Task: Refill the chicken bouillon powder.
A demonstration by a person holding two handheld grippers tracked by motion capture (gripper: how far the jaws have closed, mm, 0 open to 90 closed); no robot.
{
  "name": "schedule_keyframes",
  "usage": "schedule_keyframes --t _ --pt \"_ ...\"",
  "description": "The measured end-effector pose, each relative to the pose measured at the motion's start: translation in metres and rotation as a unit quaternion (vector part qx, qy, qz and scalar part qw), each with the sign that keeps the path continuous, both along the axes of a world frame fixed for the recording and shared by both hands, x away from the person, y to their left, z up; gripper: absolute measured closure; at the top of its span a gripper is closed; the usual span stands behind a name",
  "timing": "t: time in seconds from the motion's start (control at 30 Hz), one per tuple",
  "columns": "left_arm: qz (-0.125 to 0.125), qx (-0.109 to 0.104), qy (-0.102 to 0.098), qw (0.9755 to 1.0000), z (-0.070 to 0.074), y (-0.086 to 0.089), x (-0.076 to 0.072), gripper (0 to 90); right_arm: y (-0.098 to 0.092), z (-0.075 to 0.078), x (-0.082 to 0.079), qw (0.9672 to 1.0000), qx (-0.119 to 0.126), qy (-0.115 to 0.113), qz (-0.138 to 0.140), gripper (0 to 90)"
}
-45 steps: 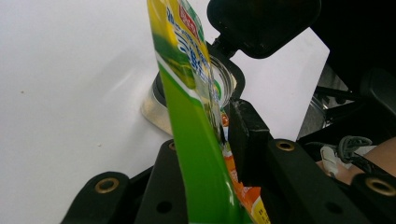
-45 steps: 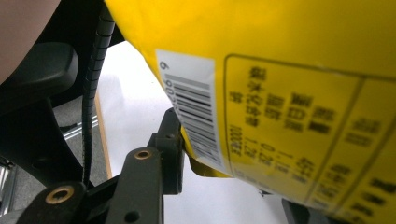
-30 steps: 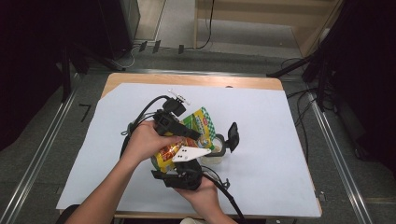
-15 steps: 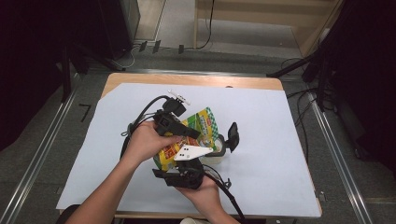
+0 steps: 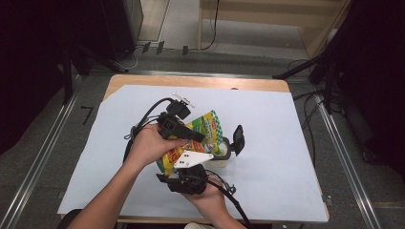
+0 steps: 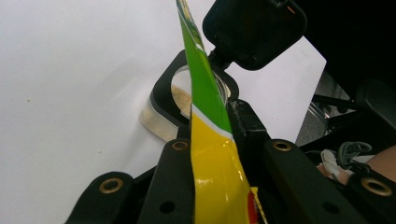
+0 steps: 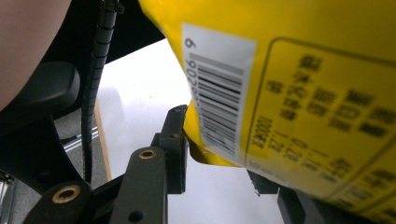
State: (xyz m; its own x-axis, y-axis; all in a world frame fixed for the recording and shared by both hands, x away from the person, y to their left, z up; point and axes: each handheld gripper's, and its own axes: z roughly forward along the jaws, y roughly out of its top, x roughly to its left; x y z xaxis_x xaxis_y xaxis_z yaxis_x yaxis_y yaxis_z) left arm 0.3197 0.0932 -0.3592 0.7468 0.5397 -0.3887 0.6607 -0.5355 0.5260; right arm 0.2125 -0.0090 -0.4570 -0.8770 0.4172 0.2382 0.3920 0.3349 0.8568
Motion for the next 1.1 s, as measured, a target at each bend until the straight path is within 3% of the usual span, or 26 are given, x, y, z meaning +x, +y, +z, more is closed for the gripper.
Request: schedule_keyframes --t 0.13,0.47,0.7,0.83,0.93,1.1 --pt "0.004 -0.002 0.002 1.0 0.0017 0.0002 -0.0002 78.8 -0.0004 0.0005 0.0012 0.9997 0.017 0.016 0.002 65.5" --pt "0.01 -0.015 -0.01 0.9998 0.0067 0.0005 -0.0026 72.5 -0.0029 0.0027 0.0035 0.9989 0.039 0.025 -0.001 65.7" --pt "0.009 -0.007 -0.021 0.9997 0.0081 -0.0018 -0.0046 73.3 -0.0028 0.0031 0.0047 0.9985 0.041 0.035 -0.004 65.0" --pt "0.011 -0.006 -0.018 0.9998 0.0075 -0.0012 -0.0034 73.8 -0.0021 0.0033 0.0042 0.9992 0.031 0.024 0.0 61.8" --pt "0.01 -0.005 -0.017 0.9998 0.0073 -0.001 -0.0033 74.5 -0.0001 0.0034 0.0022 0.9999 0.012 0.003 0.0 60.9" --pt "0.01 -0.003 -0.019 0.9998 0.0086 -0.0017 -0.0045 75.3 0.0019 0.0035 -0.0004 0.9997 -0.009 -0.022 -0.003 67.1"
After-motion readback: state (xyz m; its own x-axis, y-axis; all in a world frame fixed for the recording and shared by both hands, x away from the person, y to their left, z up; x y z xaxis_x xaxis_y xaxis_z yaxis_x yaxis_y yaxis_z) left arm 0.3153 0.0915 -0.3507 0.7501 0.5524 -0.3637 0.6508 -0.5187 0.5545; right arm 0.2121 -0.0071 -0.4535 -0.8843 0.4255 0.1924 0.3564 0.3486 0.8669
